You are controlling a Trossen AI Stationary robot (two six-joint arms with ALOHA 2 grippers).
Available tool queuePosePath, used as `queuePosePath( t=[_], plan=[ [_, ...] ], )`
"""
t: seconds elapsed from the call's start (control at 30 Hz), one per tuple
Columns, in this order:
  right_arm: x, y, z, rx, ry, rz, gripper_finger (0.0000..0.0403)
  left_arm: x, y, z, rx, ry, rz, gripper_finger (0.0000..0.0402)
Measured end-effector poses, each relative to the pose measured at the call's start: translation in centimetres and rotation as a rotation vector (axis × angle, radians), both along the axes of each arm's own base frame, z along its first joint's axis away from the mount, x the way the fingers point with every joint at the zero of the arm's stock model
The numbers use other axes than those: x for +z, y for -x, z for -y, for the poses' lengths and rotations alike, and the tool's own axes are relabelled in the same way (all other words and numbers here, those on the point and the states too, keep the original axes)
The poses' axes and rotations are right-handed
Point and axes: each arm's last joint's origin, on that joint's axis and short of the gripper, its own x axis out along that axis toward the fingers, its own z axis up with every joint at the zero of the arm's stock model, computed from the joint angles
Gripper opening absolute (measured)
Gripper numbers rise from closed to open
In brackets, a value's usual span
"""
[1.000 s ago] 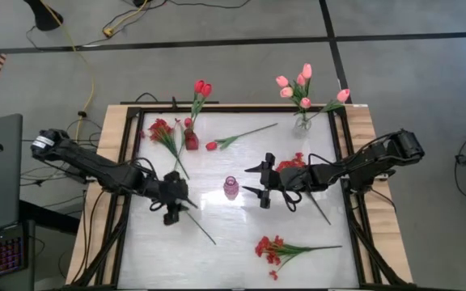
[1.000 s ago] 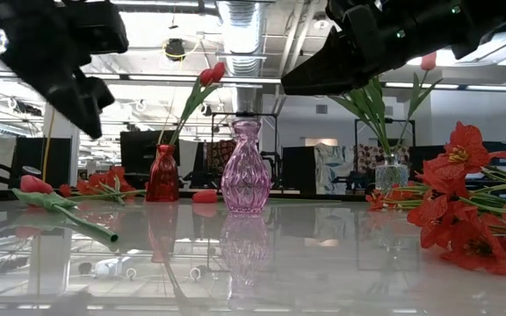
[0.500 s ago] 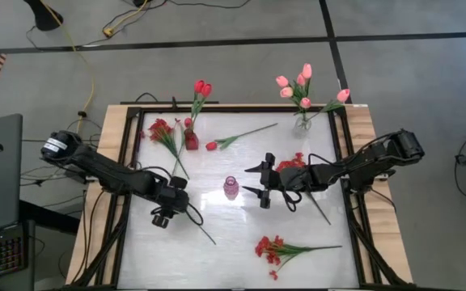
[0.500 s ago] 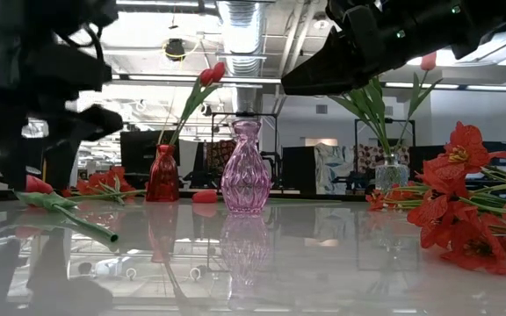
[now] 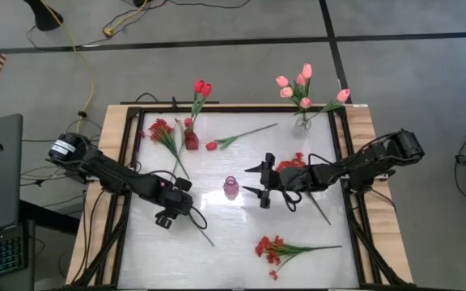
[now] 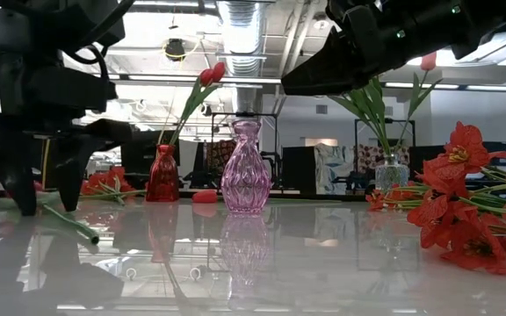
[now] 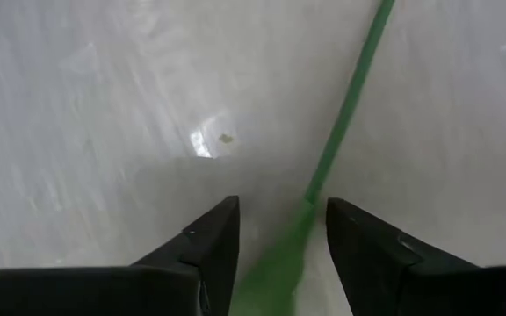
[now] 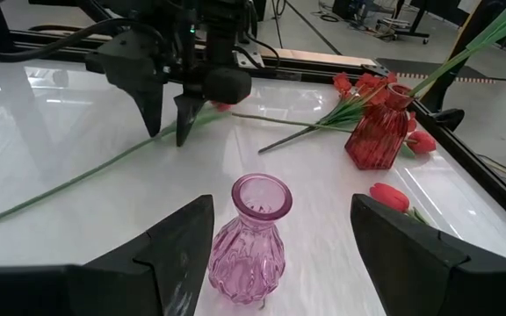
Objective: Sort flowers into vase by color
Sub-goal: Put the red flower into the red vase
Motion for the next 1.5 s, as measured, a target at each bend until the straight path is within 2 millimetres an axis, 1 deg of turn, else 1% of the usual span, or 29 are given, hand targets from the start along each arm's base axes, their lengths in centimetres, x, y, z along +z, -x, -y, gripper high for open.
queuePosePath(
  t=[0.1, 0.2, 0.3, 0.37, 0.43, 0.5, 0.57, 0.63, 0.73, 0.83, 0.9, 0.97, 1.07, 1.17, 1.5],
  plan=[
    [0.0, 0.0, 0.0, 0.0, 0.0, 0.0, 0.0295, 0.0, 0.1, -0.1, -0.012, -0.027, -0.01, 0.0132],
    [0.0, 0.0, 0.0, 0.0, 0.0, 0.0, 0.0295, -0.1, 0.3, -0.2, -0.009, -0.041, -0.025, 0.0085],
    [0.0, 0.0, 0.0, 0.0, 0.0, 0.0, 0.0295, -0.1, 0.4, -0.2, 0.0, -0.049, -0.033, 0.0026],
    [0.0, 0.0, 0.0, 0.0, 0.0, 0.0, 0.0295, -0.1, 0.4, -0.3, 0.005, -0.055, -0.036, 0.001],
    [0.0, 0.0, 0.0, 0.0, 0.0, 0.0, 0.0295, 0.0, 0.4, -0.3, 0.006, -0.062, -0.047, 0.0009],
    [0.0, 0.0, 0.0, 0.0, 0.0, 0.0, 0.0295, 0.4, 0.6, -0.4, 0.007, -0.085, -0.098, 0.0004],
    [0.0, 0.0, 0.0, 0.0, 0.0, 0.0, 0.0295, 1.2, 0.7, -0.4, 0.007, -0.121, -0.154, 0.0003],
    [0.0, 0.0, 0.0, 0.0, 0.0, 0.0, 0.0295, 2.7, 0.1, -0.1, 0.005, -0.164, -0.144, 0.0002],
    [0.0, 0.0, 0.0, 0.0, 0.0, 0.0, 0.0295, 4.8, 0.0, 0.2, -0.009, -0.24, -0.187, 0.0002],
    [0.0, 0.0, 0.0, 0.0, 0.0, 0.0, 0.0295, 7.2, -0.6, 0.7, -0.021, -0.27, -0.162, 0.0001],
    [0.0, 0.0, 0.0, 0.0, 0.0, 0.001, 0.0295, 8.5, -0.6, 0.9, -0.026, -0.299, -0.18, 0.0001],
    [0.0, 0.0, 0.0, 0.0, 0.0, 0.0, 0.0295, 9.8, -0.8, 1.2, -0.027, -0.307, -0.16, 0.0001],
    [0.0, 0.0, 0.0, 0.001, 0.0, 0.0, 0.0295, 11.2, -0.8, 1.5, -0.028, -0.309, -0.162, 0.0001],
    [0.0, 0.0, 0.0, 0.0, 0.0, 0.0, 0.0295, 12.1, -0.7, 1.9, -0.023, -0.304, -0.153, 0.0001],
    [0.0, 0.0, 0.0, 0.0, 0.0, 0.0, 0.0295, 12.5, 1.1, 2.1, 0.04, -0.346, -0.29, 0.0]
  ],
)
